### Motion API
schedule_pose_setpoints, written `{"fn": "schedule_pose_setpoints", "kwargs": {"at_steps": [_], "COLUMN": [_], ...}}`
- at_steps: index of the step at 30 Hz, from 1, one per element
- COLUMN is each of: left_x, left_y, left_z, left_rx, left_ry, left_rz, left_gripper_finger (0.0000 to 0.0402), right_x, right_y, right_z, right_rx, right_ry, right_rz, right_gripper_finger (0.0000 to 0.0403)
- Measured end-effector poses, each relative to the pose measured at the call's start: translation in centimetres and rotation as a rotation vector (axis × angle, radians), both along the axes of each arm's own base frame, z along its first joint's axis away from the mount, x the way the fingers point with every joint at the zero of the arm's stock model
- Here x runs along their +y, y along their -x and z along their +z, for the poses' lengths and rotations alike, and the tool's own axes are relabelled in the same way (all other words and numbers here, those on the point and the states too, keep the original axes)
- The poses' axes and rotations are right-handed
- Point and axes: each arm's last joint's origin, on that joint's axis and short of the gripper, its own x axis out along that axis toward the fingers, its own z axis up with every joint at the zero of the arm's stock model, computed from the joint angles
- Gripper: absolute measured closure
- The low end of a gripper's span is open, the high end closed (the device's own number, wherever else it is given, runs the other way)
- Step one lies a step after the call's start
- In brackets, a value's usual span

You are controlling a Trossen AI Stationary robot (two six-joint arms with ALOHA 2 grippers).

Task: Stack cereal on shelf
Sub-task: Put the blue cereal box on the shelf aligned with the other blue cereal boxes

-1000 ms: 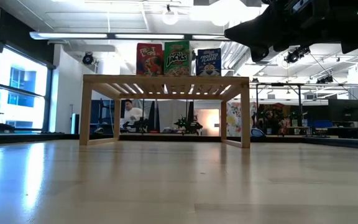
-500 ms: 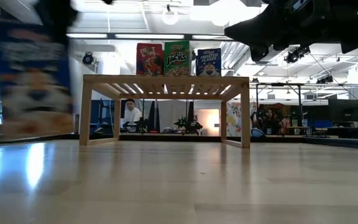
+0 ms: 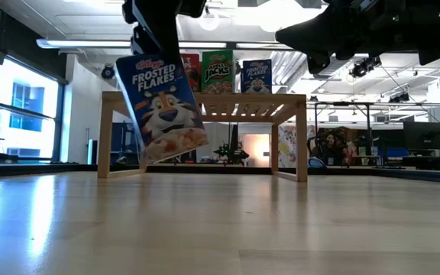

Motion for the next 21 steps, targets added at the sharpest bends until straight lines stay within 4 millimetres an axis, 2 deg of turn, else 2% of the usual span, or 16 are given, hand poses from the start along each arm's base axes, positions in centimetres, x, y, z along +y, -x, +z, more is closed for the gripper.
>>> {"fn": "schedule_pose_setpoints", "kwargs": {"at_steps": [5, 14, 21], "left_x": [0.2, -0.2, 0.0], "left_y": [-0.1, -1.7, -2.4], "left_z": [0.0, -2.9, -3.4], "left_rx": [0.001, 0.063, 0.045], "left_ry": [-0.006, -0.013, -0.022], "left_rz": [-0.011, -0.055, -0.076], "left_gripper_finger": [0.0227, 0.0227, 0.0220], "right_x": [0.0, 0.0, 0.0], "right_y": [0.0, 0.0, 0.0], "right_z": [0.0, 0.0, 0.0], "right_rx": [0.000, 0.000, 0.001], "right_ry": [-0.001, -0.007, -0.012], "right_rz": [0.000, 0.000, -0.001], "right_gripper_finger": [0.0401, 0.0401, 0.0401]}}
